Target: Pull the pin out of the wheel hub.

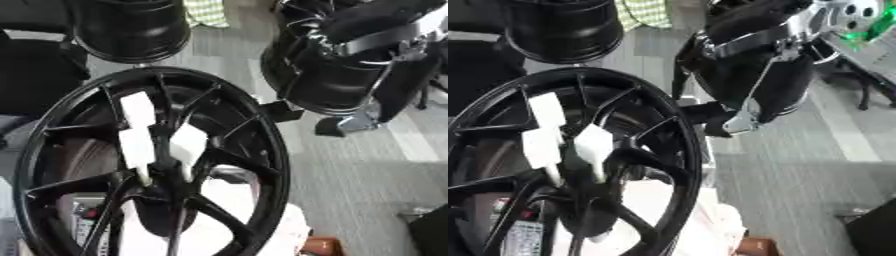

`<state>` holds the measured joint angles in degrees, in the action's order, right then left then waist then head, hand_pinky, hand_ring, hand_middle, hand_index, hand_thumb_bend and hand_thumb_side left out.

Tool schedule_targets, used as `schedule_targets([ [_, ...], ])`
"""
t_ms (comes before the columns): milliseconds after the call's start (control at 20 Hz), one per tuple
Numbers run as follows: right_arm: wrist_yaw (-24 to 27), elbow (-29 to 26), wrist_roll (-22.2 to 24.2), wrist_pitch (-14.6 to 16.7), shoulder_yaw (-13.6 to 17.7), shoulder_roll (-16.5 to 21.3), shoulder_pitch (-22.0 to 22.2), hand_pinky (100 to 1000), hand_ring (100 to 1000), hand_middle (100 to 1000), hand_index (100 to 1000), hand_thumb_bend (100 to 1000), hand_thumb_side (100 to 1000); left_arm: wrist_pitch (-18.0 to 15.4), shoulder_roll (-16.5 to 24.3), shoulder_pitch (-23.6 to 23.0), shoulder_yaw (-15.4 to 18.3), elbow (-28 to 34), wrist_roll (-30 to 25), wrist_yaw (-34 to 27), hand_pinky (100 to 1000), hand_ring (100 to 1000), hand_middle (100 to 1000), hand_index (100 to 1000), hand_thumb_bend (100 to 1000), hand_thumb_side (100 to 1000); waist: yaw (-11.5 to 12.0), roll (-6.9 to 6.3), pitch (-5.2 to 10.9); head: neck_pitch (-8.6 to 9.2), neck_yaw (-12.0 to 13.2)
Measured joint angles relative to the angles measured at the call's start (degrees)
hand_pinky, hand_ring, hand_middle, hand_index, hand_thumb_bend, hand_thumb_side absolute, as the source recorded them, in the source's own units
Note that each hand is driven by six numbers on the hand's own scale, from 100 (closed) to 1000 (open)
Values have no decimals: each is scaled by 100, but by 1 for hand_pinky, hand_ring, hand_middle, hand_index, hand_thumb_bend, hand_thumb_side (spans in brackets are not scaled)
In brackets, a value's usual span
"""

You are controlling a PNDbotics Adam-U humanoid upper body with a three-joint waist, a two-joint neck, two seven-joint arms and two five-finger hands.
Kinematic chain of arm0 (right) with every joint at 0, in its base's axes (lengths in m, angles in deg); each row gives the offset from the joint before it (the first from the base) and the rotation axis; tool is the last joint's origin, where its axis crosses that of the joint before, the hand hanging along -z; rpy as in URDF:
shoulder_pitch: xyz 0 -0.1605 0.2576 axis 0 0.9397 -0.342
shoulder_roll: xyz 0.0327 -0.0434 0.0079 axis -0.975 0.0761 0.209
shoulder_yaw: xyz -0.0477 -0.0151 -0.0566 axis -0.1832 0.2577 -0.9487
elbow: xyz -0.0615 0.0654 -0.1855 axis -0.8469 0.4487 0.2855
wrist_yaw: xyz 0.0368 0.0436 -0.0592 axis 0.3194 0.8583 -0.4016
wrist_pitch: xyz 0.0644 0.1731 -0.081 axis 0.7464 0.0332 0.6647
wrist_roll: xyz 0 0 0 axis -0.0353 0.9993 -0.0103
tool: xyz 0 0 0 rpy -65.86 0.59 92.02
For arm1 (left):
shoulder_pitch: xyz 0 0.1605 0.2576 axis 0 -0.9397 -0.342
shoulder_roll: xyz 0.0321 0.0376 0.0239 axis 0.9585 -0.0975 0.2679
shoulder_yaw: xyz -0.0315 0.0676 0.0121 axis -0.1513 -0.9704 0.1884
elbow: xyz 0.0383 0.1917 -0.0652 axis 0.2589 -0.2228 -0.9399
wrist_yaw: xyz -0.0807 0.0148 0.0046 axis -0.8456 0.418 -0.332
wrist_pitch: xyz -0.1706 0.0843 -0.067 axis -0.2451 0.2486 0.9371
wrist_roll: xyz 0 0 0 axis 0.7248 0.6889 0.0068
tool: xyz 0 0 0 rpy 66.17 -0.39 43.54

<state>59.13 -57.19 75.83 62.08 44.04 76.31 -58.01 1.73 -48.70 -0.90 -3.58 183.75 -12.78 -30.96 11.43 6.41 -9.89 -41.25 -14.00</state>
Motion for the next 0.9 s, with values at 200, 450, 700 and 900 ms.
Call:
schedule_targets([
  [200, -163, 0, -32, -215, -145, -209, -74, 915, 885, 777, 818, 291, 448, -90, 0, 3, 94, 0, 148, -19, 794, 722, 761, 820, 100, 589, 77, 4, -2, -49, -108],
  [450, -293, 0, -148, -382, -248, -398, -130, 914, 884, 776, 818, 254, 450, -120, 1, 63, 133, 0, 217, -21, 794, 721, 760, 820, 100, 590, 163, 76, -60, -54, -190],
  [700, -387, 0, -248, -526, -301, -544, -172, 911, 884, 774, 818, 293, 439, -109, 1, 148, 133, 0, 205, -20, 794, 719, 759, 819, 100, 591, 276, 159, -154, -51, -270],
  [900, -429, 0, -371, -711, -302, -637, -161, 910, 887, 776, 822, 309, 432, -90, 1, 198, 132, 0, 184, -10, 794, 719, 759, 819, 100, 593, 350, 227, -218, -49, -334],
])
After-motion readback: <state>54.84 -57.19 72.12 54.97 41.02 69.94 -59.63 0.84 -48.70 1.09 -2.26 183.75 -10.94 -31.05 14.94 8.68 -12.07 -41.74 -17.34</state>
